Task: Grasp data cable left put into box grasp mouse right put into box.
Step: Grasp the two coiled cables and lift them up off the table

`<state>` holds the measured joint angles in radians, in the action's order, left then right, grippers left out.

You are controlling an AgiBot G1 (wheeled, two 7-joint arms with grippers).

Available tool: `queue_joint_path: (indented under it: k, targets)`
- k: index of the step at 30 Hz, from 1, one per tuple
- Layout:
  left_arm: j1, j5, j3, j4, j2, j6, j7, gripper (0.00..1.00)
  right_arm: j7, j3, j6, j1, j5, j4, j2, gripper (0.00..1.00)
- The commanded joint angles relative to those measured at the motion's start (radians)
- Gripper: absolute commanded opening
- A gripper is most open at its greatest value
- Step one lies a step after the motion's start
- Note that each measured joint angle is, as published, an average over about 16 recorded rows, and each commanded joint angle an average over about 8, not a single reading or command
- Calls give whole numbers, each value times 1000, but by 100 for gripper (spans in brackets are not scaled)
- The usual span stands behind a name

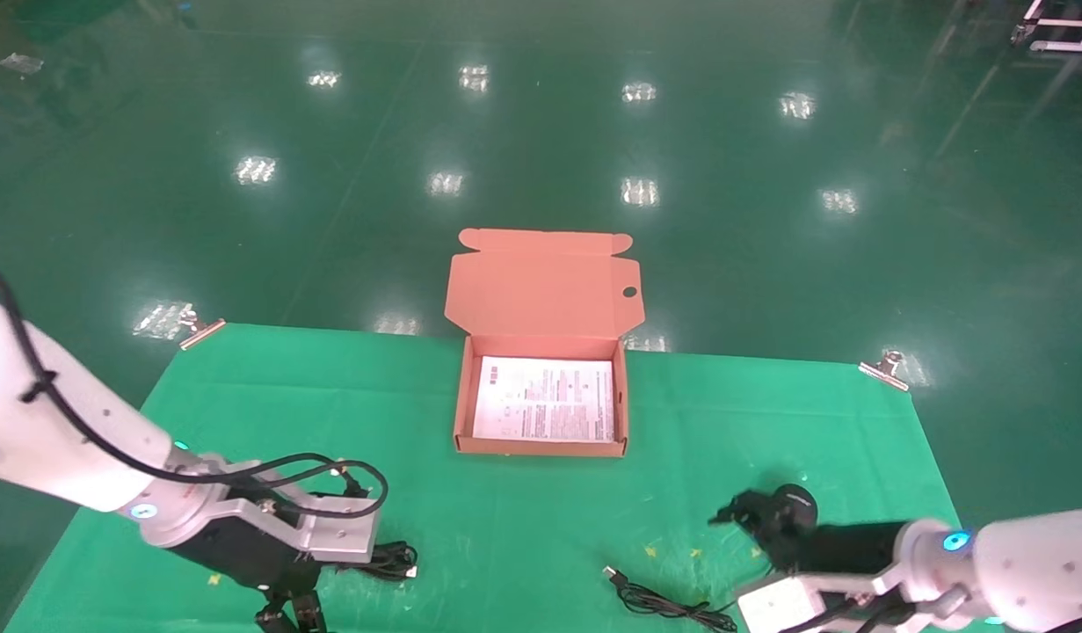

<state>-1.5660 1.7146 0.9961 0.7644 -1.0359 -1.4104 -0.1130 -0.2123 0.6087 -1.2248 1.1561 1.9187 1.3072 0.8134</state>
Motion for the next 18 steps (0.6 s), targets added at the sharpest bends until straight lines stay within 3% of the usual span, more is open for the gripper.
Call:
queue_joint_path:
  k: [1, 8, 18]
  targets:
    - [0, 33, 15, -27, -22, 23, 1, 100, 42, 9, 0, -9, 23, -7, 13, 100]
    - [10, 68, 24, -140, -58, 98, 38, 100, 133, 25, -21, 12, 45, -125, 78, 100]
    - [13, 66, 12, -320, -96, 192, 124, 100, 158, 38, -8, 51, 62, -292, 163, 100]
